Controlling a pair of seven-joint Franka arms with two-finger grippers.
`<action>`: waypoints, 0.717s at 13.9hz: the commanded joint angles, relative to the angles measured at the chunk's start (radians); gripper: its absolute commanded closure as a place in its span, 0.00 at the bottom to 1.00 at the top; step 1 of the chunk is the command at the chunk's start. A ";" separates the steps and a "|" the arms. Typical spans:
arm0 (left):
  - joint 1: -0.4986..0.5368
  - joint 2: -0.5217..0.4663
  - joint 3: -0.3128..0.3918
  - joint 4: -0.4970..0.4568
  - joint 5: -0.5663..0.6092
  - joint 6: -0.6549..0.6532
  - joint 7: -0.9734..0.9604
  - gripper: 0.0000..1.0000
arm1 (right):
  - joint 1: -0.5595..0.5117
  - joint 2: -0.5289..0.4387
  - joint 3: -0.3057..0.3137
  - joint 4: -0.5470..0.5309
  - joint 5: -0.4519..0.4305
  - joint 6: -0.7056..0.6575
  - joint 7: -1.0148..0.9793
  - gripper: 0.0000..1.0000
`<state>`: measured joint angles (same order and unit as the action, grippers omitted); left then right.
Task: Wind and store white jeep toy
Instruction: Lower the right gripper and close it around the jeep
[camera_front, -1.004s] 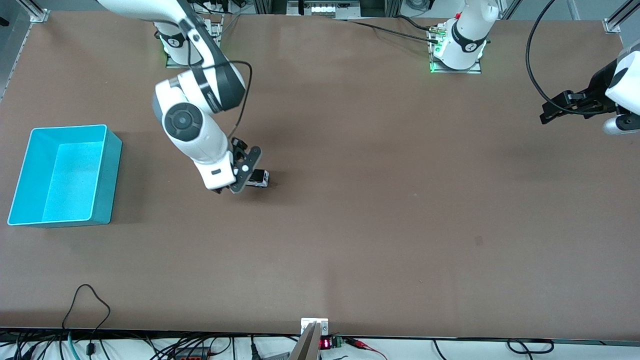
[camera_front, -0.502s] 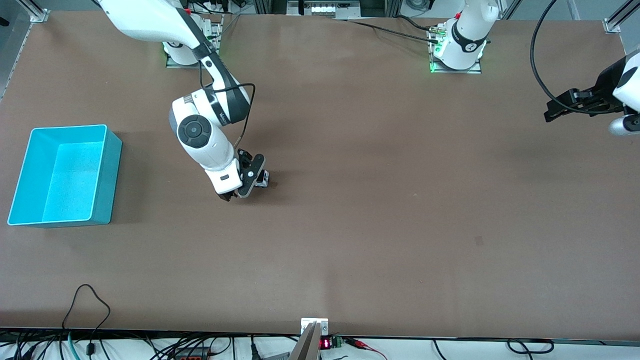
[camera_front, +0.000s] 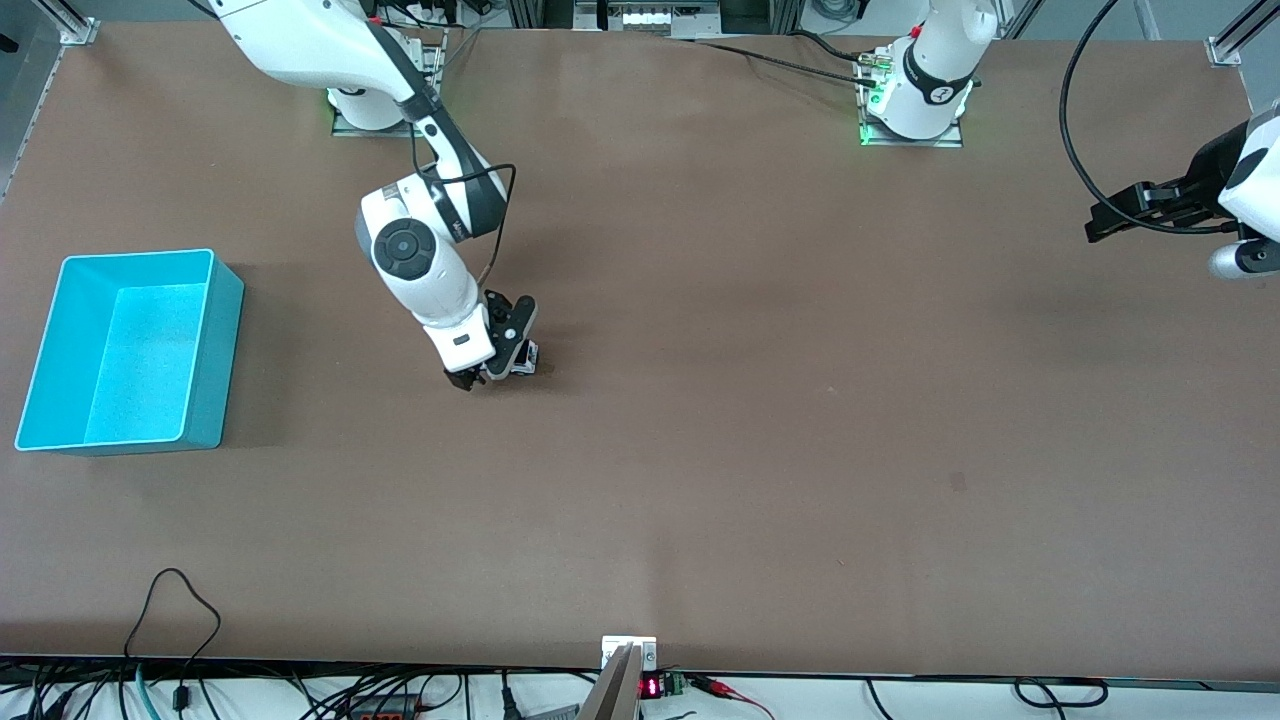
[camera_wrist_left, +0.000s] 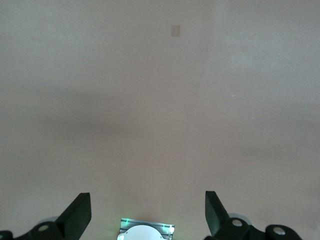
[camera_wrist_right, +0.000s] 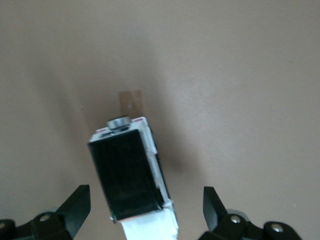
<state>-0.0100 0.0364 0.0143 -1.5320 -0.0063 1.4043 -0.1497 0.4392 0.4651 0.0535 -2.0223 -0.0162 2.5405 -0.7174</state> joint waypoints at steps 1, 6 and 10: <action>-0.005 0.010 -0.004 0.030 -0.001 -0.027 0.001 0.00 | 0.016 -0.019 -0.001 -0.035 0.010 0.043 -0.013 0.00; 0.021 0.000 0.007 0.047 -0.027 -0.073 -0.004 0.00 | 0.026 0.015 -0.003 -0.036 0.005 0.089 -0.024 0.00; 0.022 0.003 0.007 0.052 -0.027 -0.073 -0.010 0.00 | 0.026 0.020 -0.003 -0.042 0.005 0.098 -0.024 0.00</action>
<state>0.0101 0.0357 0.0197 -1.5049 -0.0187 1.3546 -0.1521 0.4630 0.4890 0.0526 -2.0477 -0.0162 2.6141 -0.7209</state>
